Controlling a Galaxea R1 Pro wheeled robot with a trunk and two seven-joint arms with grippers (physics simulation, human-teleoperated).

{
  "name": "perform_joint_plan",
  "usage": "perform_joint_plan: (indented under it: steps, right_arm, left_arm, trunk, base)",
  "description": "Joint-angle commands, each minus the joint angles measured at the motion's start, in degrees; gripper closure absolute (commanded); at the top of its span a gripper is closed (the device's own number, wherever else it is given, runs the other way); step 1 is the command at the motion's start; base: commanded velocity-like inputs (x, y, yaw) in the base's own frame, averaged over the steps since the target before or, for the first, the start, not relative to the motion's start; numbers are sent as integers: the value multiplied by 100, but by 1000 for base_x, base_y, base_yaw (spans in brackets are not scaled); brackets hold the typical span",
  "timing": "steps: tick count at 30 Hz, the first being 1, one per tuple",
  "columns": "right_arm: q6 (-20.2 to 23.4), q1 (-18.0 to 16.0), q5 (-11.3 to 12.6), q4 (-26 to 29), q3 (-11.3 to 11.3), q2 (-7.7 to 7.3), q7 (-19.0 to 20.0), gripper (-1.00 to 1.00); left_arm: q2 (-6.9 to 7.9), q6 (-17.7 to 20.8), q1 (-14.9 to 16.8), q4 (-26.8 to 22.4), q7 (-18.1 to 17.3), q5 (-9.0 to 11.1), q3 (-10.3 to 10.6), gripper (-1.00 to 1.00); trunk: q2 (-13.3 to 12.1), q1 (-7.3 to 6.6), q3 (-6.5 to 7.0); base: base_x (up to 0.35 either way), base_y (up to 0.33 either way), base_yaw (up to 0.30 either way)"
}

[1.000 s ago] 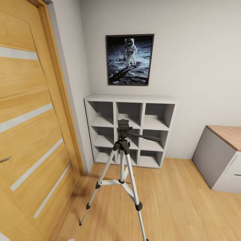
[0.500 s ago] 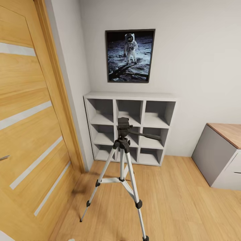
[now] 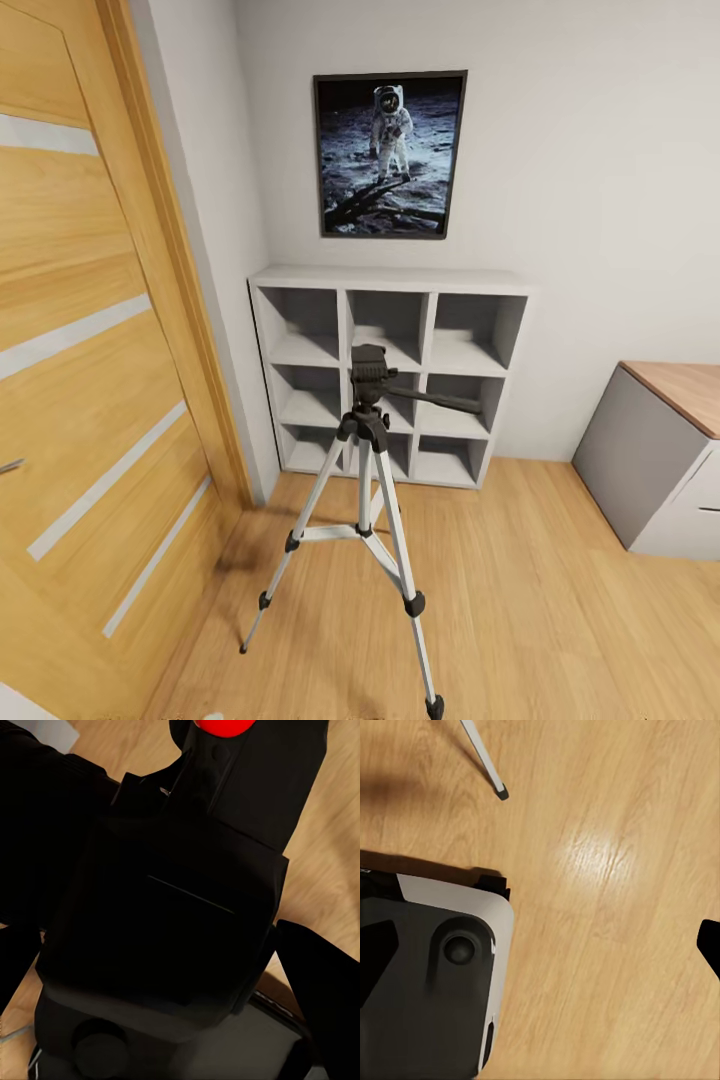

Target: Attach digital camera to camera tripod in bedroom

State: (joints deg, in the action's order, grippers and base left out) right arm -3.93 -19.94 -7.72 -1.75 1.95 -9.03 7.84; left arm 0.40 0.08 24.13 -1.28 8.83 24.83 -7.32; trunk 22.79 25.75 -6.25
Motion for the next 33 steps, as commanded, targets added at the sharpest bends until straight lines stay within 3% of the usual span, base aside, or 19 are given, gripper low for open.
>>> perform_joint_plan:
  steps: [1,33]
  right_arm:
    - [-39,-10,-36,-18,16,-2,7,-100]
    - [-39,-10,-36,-18,16,-5,7,-100]
  left_arm:
    - [-2,1,4,-3,13,-22,-41,100]
    - [4,1,4,6,13,-22,-41,100]
  trunk:
    - [13,3,-21]
    - [13,3,-312]
  base:
    - [0,0,0]
    - [0,0,0]
